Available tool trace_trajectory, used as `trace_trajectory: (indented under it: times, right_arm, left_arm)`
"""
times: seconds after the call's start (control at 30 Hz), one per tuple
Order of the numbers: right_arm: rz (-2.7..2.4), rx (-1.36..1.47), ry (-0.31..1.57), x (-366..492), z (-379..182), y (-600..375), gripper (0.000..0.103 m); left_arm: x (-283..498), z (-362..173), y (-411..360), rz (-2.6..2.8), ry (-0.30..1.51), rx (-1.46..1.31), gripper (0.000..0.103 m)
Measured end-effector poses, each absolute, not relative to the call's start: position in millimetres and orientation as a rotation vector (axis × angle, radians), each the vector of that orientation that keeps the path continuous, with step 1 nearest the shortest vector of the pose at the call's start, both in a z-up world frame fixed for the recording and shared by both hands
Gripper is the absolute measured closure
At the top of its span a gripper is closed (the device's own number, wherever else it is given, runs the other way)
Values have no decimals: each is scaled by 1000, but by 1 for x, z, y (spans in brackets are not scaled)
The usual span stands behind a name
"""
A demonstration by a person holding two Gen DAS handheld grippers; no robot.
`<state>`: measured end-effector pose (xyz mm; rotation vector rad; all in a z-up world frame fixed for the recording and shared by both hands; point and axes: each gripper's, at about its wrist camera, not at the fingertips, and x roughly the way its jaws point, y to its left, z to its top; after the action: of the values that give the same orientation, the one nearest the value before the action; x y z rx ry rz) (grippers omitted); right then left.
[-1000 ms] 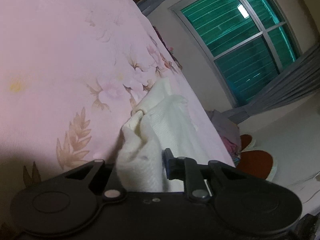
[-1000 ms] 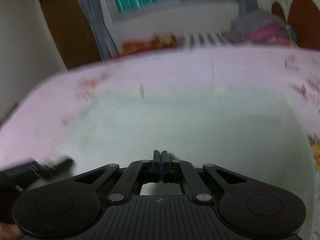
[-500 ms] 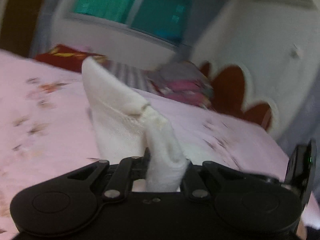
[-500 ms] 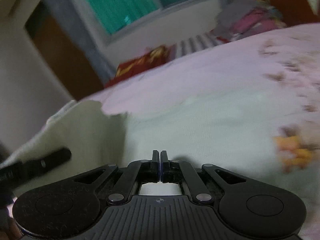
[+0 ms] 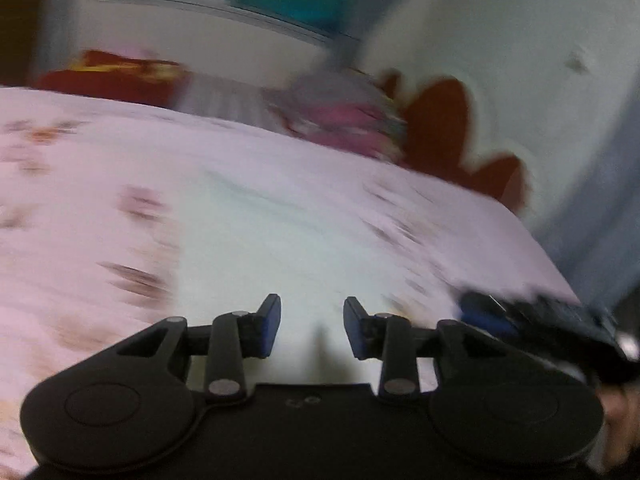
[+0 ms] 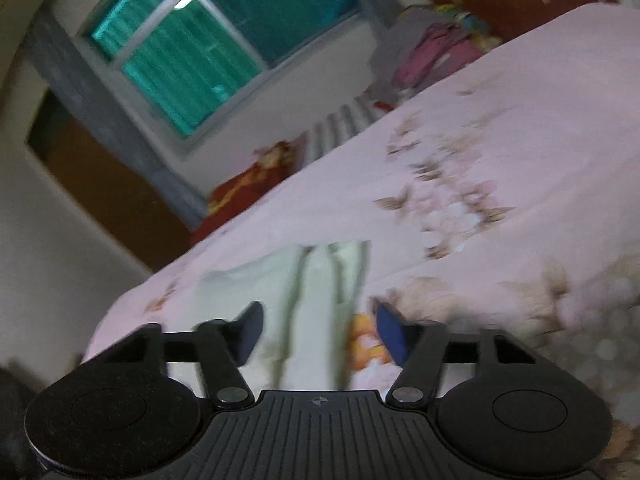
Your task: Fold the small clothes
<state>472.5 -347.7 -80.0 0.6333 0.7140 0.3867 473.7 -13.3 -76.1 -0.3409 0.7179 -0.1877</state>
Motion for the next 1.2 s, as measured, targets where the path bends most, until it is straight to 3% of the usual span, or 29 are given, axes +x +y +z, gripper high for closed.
trace_trajectory:
  times: [0.27, 0.6, 1.2]
  right_arm:
    - [532, 569, 843, 497, -95, -275, 59]
    - [522, 611, 946, 525, -121, -245, 59]
    - [496, 614, 928, 533, -126, -235, 58]
  left_arm:
    - [502, -109, 39, -98, 794, -413, 71]
    - [502, -131, 50, -177, 840, -443, 70]
    - [509, -143, 59, -243, 856, -511, 70]
